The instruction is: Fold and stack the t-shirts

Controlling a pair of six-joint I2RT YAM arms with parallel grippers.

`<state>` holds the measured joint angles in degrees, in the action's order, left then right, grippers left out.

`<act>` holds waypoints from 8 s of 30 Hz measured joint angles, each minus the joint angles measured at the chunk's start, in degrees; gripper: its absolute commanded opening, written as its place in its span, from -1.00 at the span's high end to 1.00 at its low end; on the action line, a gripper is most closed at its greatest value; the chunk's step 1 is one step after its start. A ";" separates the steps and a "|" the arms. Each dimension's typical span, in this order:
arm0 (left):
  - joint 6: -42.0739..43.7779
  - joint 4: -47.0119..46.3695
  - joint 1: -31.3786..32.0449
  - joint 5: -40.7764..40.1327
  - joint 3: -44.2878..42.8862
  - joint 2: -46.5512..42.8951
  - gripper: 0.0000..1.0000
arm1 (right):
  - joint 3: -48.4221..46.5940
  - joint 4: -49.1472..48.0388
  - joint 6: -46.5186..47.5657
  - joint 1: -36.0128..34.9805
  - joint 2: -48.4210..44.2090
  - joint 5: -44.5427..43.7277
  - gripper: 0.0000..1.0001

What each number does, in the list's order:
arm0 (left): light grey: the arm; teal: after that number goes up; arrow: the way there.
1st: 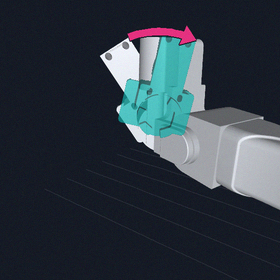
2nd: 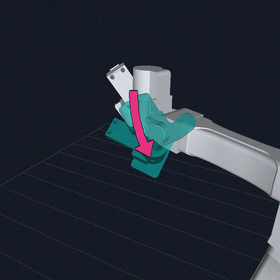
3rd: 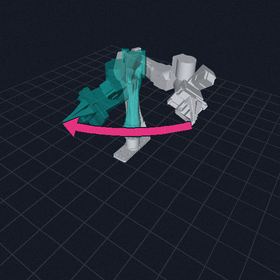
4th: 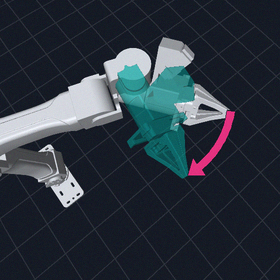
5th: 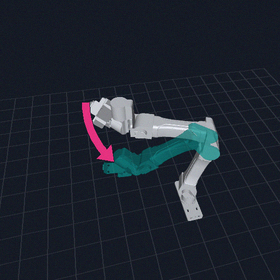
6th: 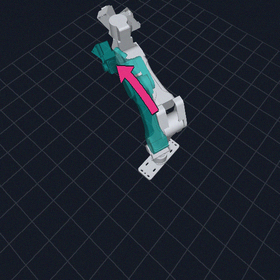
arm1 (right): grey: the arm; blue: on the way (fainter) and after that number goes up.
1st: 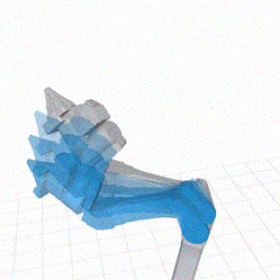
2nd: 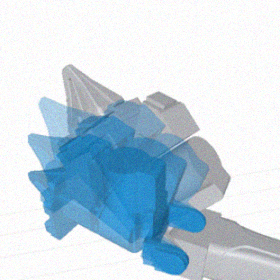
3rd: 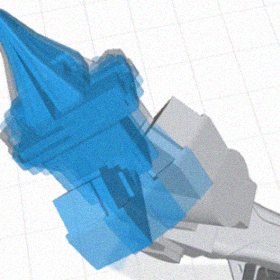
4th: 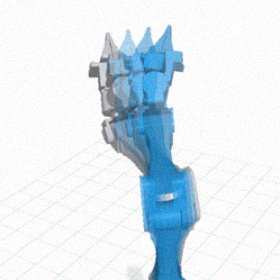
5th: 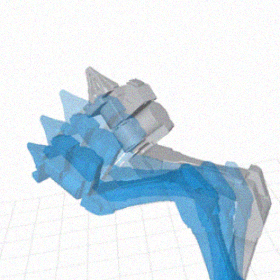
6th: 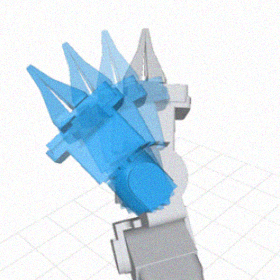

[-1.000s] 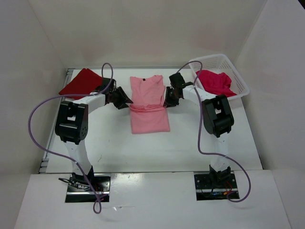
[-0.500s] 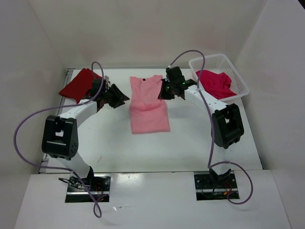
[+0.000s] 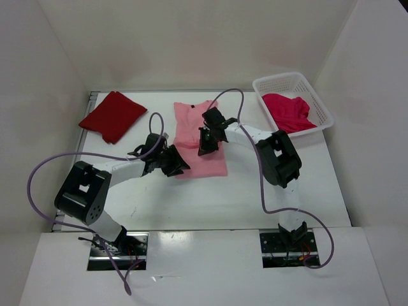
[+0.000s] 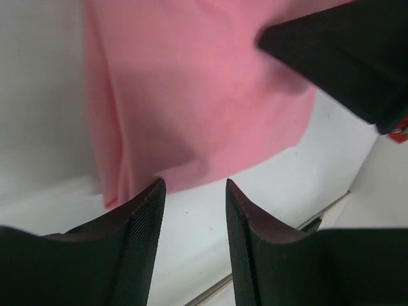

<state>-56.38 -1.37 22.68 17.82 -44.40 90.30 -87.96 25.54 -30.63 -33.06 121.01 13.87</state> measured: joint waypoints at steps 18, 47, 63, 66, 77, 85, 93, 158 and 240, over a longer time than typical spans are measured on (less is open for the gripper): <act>0.74 4.85 -1.38 -5.77 1.05 -7.39 -0.47 | -16.44 -0.17 -0.83 3.69 12.15 -0.04 1.00; -1.03 -1.51 -4.00 -4.42 7.37 -1.75 0.21 | 42.91 -18.75 -14.60 12.98 -27.80 4.22 0.13; -1.09 -3.41 -4.00 -2.97 6.84 0.63 0.82 | 42.12 -24.04 -15.30 11.26 -21.16 11.21 0.85; -0.96 -2.45 -4.00 -2.97 6.93 -0.20 0.88 | 42.38 -23.61 -15.37 11.06 -21.73 10.25 0.93; -0.98 16.83 -3.98 0.31 12.92 -26.47 0.91 | 53.68 -13.66 -22.38 -3.43 -43.67 6.29 0.93; -3.37 29.68 -3.96 2.29 8.04 -36.06 0.91 | 44.74 -0.63 -21.88 1.86 -54.38 5.44 0.95; 0.63 19.65 -6.56 -1.14 -14.78 -11.04 0.91 | 23.56 -1.22 -12.20 14.47 -32.35 5.38 0.98; -0.79 -4.94 -3.98 -2.03 -14.32 12.39 -0.06 | -23.61 -0.33 -5.22 14.38 16.55 9.25 0.79; 7.67 -3.37 -42.75 4.50 -42.95 21.14 -0.98 | 31.45 -4.96 -4.15 18.86 -39.56 10.91 0.00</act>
<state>-48.71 -4.73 -20.08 22.33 -87.35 111.44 -56.51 20.58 -34.79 -14.20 81.45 24.77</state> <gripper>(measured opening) 0.666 0.488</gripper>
